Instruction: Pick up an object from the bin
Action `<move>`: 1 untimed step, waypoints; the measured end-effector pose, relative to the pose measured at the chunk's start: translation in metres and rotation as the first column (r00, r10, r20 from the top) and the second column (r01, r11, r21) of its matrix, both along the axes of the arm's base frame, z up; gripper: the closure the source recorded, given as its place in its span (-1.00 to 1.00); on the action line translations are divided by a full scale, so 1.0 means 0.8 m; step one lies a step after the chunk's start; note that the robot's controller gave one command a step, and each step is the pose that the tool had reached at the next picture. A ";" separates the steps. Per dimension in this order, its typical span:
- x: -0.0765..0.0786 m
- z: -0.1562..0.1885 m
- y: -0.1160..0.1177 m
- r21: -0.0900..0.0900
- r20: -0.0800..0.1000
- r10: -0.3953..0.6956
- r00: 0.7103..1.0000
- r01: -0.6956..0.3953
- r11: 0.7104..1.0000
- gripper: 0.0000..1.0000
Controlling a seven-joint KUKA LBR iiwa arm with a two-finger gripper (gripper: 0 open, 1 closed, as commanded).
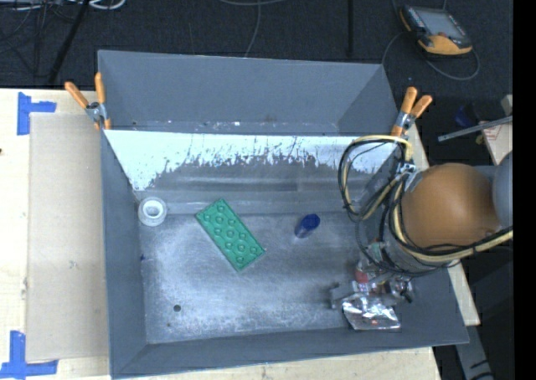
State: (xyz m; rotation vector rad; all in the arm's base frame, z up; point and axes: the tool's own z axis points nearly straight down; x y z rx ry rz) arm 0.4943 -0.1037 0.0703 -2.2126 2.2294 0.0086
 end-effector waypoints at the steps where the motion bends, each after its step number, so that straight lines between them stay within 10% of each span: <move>1: 0.002 0.002 -0.001 -0.001 0.004 -0.004 1.000 0.004 1.000 1.00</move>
Offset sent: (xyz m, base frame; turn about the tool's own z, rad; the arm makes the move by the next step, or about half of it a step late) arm 0.0000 0.0000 0.0000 0.0000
